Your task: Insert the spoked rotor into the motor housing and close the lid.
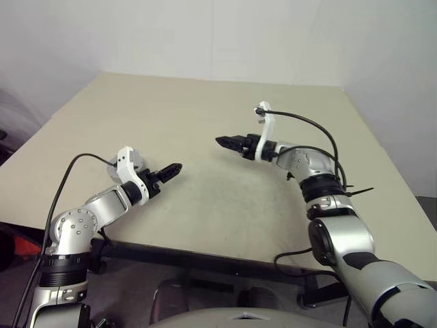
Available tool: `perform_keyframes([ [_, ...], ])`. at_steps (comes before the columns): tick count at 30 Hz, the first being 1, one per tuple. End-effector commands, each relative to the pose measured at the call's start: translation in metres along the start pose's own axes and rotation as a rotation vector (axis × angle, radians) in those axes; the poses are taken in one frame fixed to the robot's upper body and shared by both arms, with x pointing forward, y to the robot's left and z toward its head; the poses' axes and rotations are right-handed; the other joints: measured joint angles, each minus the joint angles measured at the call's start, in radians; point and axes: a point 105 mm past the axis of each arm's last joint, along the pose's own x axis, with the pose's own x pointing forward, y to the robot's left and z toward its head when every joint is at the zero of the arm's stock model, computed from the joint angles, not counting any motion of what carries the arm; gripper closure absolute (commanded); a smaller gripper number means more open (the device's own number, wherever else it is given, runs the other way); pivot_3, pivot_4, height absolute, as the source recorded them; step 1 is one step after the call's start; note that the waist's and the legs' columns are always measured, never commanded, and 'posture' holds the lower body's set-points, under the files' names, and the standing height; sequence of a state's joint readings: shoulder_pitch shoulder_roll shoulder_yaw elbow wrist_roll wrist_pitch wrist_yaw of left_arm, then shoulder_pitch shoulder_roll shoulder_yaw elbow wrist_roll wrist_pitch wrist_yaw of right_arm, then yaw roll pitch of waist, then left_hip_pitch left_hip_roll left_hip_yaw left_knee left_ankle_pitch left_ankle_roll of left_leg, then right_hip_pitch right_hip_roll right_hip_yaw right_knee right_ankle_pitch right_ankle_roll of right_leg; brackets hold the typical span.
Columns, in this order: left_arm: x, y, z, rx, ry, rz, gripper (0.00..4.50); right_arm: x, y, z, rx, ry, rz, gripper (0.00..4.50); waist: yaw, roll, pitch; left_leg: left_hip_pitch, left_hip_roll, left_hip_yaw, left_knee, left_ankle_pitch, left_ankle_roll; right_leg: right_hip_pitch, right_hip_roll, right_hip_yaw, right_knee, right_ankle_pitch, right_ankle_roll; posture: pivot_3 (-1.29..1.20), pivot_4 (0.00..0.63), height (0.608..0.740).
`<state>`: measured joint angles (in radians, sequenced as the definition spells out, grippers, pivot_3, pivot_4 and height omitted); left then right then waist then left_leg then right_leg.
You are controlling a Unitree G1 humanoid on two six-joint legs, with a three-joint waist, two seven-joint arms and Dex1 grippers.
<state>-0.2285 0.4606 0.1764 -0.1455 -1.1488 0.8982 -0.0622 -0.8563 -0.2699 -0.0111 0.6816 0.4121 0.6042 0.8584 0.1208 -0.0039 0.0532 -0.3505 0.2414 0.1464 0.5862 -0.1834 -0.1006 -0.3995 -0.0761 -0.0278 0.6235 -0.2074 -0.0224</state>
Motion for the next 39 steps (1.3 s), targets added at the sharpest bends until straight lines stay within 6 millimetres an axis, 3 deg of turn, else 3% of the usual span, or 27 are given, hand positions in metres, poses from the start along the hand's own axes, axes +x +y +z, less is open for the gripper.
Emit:
perform_keyframes([
  [1,0.0,-0.011,0.028,0.19,-0.102,-0.048,0.03,-0.013,0.011,0.002,-0.235,0.024,0.133,0.18,0.001,0.0,0.0,0.0,0.0,0.0,0.0,0.0,0.0,0.0,0.0,0.0,0.0,0.0,0.0,0.0,0.0,0.74],
  [5,0.004,-0.009,0.032,0.331,-0.123,-0.064,0.03,-0.038,0.017,-0.008,-0.311,0.098,0.276,0.18,0.002,0.0,0.0,0.0,0.0,0.0,0.002,-0.001,0.002,0.0,0.0,0.0,0.0,0.0,-0.001,0.0,0.0,0.74],
  [8,0.008,-0.01,0.025,0.366,-0.09,-0.11,0.03,-0.052,0.025,-0.007,-0.311,0.108,0.374,0.18,0.002,0.001,0.0,-0.001,0.0,0.0,0.005,-0.002,0.004,0.001,0.0,0.0,0.001,0.0,-0.001,0.0,0.0,0.74],
  [13,0.014,-0.019,0.006,0.409,-0.042,-0.203,0.03,-0.068,0.016,-0.025,-0.369,0.223,0.369,0.18,0.001,0.001,0.0,0.0,0.001,0.001,0.011,-0.005,0.01,0.002,0.0,0.0,0.002,0.001,-0.002,0.0,0.0,0.74],
  [23,0.017,-0.012,0.019,0.441,-0.067,-0.183,0.03,-0.057,0.021,-0.026,-0.377,0.187,0.355,0.18,-0.001,0.002,0.0,0.001,0.001,0.001,0.011,-0.008,0.014,0.001,0.0,0.001,0.004,0.002,-0.004,0.0,0.0,0.74],
  [30,0.012,-0.005,0.024,0.451,-0.076,-0.155,0.03,-0.053,0.018,-0.016,-0.403,0.139,0.303,0.18,-0.001,0.002,0.0,0.0,0.001,0.001,0.011,-0.008,0.015,0.001,0.0,0.001,0.003,0.002,-0.004,0.0,0.0,0.74],
  [39,0.011,-0.003,0.021,0.439,-0.076,-0.153,0.03,-0.05,0.02,-0.012,-0.435,0.093,0.273,0.18,-0.001,0.002,0.0,0.0,0.001,0.001,0.011,-0.008,0.015,0.001,0.0,0.001,0.003,0.002,-0.004,0.0,0.0,0.74],
])
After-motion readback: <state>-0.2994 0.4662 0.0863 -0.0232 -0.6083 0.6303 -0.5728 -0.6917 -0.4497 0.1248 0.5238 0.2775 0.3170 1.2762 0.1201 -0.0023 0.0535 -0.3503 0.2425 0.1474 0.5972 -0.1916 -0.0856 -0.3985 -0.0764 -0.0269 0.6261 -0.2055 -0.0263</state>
